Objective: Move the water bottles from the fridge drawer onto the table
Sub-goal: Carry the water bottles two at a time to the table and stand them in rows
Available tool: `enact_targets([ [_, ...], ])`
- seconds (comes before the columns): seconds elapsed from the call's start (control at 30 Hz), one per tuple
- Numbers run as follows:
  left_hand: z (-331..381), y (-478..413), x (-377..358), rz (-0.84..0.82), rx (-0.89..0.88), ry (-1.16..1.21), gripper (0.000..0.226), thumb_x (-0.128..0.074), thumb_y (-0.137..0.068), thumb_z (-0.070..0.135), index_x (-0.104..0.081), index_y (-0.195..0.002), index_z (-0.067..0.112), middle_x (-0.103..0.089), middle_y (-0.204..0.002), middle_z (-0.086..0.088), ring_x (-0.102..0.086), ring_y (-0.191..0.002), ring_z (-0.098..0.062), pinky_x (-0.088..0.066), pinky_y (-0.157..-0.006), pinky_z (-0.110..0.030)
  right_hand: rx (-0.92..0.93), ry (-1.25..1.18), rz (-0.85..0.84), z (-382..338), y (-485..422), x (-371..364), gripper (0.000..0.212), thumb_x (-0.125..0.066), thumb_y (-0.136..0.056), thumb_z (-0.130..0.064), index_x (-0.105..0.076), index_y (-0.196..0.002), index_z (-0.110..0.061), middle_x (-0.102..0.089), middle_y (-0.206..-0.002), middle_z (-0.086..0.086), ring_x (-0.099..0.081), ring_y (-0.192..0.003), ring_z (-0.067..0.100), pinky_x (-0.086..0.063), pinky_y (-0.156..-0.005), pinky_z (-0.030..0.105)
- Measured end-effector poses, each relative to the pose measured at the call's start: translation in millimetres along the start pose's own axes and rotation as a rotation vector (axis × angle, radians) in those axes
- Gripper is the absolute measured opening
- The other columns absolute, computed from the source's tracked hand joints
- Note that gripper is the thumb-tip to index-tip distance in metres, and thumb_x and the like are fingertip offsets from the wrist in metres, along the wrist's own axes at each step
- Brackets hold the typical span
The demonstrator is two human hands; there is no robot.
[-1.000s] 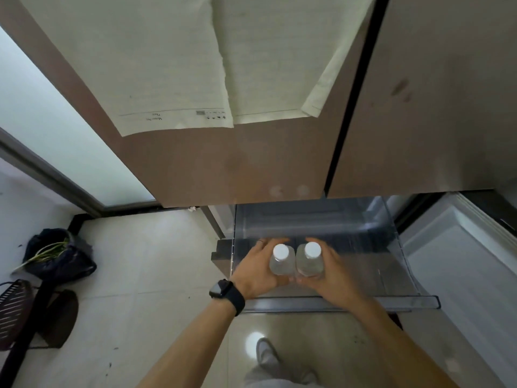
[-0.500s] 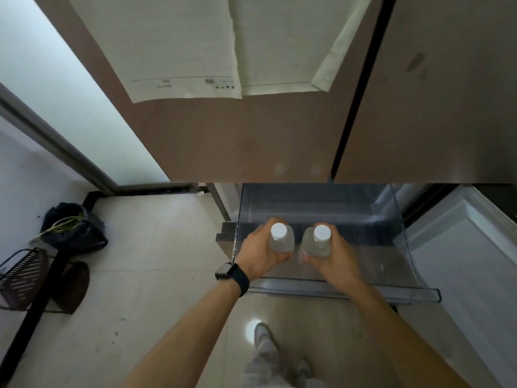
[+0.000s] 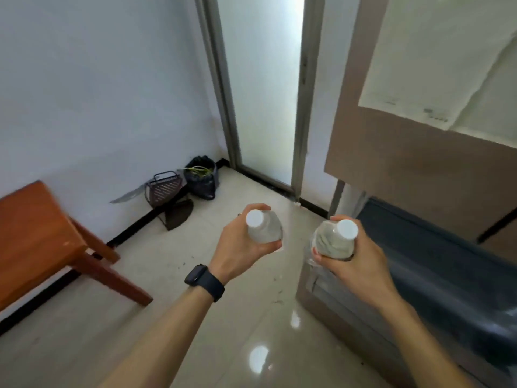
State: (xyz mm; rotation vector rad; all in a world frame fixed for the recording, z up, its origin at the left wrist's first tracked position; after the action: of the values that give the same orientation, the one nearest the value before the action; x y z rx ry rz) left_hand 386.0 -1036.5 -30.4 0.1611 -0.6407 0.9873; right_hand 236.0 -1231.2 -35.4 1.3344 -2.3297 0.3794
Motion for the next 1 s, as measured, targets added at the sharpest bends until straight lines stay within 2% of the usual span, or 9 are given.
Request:
enact_targets([
  [0.13, -52, 65, 94, 0.163, 0.128, -0.087, 0.065, -0.088, -0.066, 0.044, -0.050, -0.119, 0.044, -0.063, -0.109, 0.017, -0.060, -0.098, -0.006, -0.053, -0.081, -0.031, 0.145, 0.034, -0.195, -63, 4, -94, 0.066, -0.085, -0.072, -0.042, -0.042, -0.120, -0.053, -0.056, -0.112, -0.022, -0.055, -0.100, 0.005, -0.048, -0.081, 0.030],
  [0.3, -110, 176, 210, 0.362, 0.297, -0.139, 0.066, -0.090, -0.064, 0.042, -0.052, -0.118, 0.043, -0.062, -0.107, 0.020, -0.061, -0.097, -0.005, -0.057, -0.080, -0.035, 0.293, 0.028, -0.425, -144, 51, -219, 0.061, -0.084, -0.071, -0.032, -0.044, -0.111, -0.053, -0.057, -0.099, -0.032, -0.054, -0.094, -0.008, -0.040, -0.069, 0.017],
  [0.47, -161, 312, 315, 0.521, 0.429, -0.159, 0.066, -0.091, -0.066, 0.039, -0.054, -0.120, 0.040, -0.063, -0.109, 0.020, -0.058, -0.100, 0.001, -0.046, -0.078, -0.018, 0.403, 0.052, -0.611, -210, 134, -347, 0.060, -0.084, -0.070, -0.030, -0.046, -0.112, -0.048, -0.058, -0.098, -0.029, -0.052, -0.095, -0.012, -0.041, -0.070, 0.016],
  [0.63, -212, 458, 416, 0.667, 0.588, -0.178, 0.063, -0.087, -0.067, 0.044, -0.053, -0.119, 0.043, -0.062, -0.106, 0.020, -0.059, -0.098, -0.003, -0.053, -0.083, -0.030, 0.471, 0.087, -0.807, -272, 233, -475, 0.059, -0.084, -0.072, -0.032, -0.045, -0.114, -0.045, -0.060, -0.102, -0.021, -0.058, -0.093, -0.001, -0.043, -0.071, 0.017],
  [0.77, -240, 561, 485, 0.749, 0.699, -0.218, 0.063, -0.085, -0.069, 0.045, -0.052, -0.122, 0.039, -0.060, -0.104, 0.020, -0.059, -0.098, -0.007, -0.053, -0.082, -0.033, 0.495, 0.085, -0.904, -312, 302, -562, 0.060, -0.084, -0.071, -0.039, -0.043, -0.112, -0.051, -0.061, -0.105, -0.019, -0.059, -0.097, 0.004, -0.050, -0.080, 0.028],
  [0.9, -262, 638, 545, 0.832, 0.790, -0.270, 0.064, -0.085, -0.069, 0.049, -0.049, -0.122, 0.041, -0.058, -0.102, 0.020, -0.058, -0.094, -0.006, -0.048, -0.073, -0.024, 0.542, 0.076, -0.978, -354, 355, -629, 0.066, -0.086, -0.071, -0.036, -0.040, -0.116, -0.049, -0.059, -0.107, -0.020, -0.057, -0.099, 0.004, -0.046, -0.081, 0.026],
  [1.0, -281, 679, 582, 0.882, 0.844, -0.273, 0.067, -0.085, -0.067, 0.051, -0.048, -0.122, 0.042, -0.058, -0.102, 0.019, -0.061, -0.094, -0.011, -0.056, -0.077, -0.034, 0.577, 0.077, -1.008, -379, 379, -676, 0.066, -0.087, -0.069, -0.036, -0.043, -0.118, -0.046, -0.060, -0.105, -0.021, -0.057, -0.098, 0.003, -0.046, -0.079, 0.025],
])
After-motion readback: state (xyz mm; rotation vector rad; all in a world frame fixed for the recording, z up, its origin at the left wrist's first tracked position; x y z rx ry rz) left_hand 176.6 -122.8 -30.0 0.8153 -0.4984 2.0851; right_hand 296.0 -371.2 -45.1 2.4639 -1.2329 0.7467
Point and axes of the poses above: each hand's wrist, its own y-axis away from the middle knuckle, its own x-axis out of the back of the hand, z = x × y, the point moved 7 cm from there along -y, towards the middle knuckle
